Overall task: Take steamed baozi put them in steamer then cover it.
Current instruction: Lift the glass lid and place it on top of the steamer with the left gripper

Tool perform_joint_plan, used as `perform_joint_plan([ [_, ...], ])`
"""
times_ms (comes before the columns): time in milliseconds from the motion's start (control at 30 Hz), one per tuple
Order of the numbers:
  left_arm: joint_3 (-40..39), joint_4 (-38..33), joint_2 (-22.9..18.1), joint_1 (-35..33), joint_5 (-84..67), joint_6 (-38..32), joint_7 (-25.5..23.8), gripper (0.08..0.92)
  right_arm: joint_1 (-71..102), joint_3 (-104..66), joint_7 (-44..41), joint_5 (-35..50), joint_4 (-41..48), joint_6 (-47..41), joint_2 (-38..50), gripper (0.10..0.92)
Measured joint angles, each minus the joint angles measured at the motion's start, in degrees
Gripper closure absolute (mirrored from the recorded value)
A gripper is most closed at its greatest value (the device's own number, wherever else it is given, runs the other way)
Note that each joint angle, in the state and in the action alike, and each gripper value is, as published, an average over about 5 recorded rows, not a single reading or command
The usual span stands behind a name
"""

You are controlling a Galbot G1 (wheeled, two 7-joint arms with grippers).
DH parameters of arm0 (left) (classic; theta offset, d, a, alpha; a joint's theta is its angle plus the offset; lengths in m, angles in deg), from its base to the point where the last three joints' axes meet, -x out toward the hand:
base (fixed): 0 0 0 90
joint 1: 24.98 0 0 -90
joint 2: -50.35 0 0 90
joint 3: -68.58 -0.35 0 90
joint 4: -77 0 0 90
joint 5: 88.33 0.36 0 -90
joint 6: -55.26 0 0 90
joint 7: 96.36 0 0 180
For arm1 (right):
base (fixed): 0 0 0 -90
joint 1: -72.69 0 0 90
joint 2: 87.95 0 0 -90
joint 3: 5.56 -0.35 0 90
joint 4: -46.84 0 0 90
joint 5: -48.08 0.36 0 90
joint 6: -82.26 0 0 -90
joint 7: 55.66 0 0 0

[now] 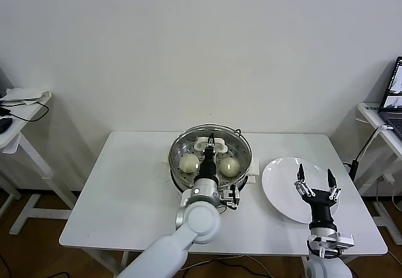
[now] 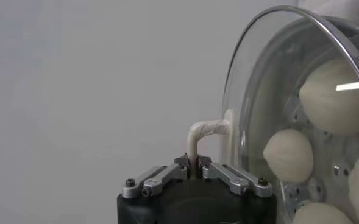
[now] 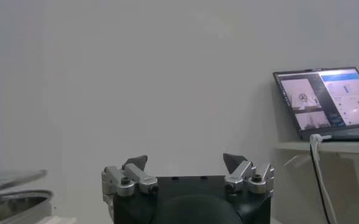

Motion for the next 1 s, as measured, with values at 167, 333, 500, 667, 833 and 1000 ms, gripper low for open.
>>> perform_joint_plan([
  [167,0.5,1.1,-0.5,0.2,0.6,0.0,0.0,0.810,-0.1,0.0,0.0,0.0,0.1,0.0,0.1,0.203],
  [333,0.9,1.7,-1.0,0.2,1.2,0.0,0.0,0.810,-0.2,0.0,0.0,-0.1,0.2,0.0,0.1,0.203],
  [500,1.3,2.3,-1.4,0.1,1.7,0.0,-0.1,0.810,-0.2,0.0,0.0,-0.1,0.2,0.1,0.1,0.203],
  [667,1.6,2.7,-1.7,-0.3,2.2,0.0,-0.1,0.810,-0.3,0.0,0.0,-0.1,0.4,0.1,0.1,0.203],
  [833,1.8,2.9,-2.1,-0.7,2.6,0.0,0.0,0.810,-0.6,0.1,0.0,-0.2,0.6,0.1,0.1,0.203],
  [1000,2.0,3.2,-2.7,-1.1,3.2,0.0,0.1,0.810,-0.7,0.3,0.0,-0.3,0.9,0.1,0.1,0.203],
])
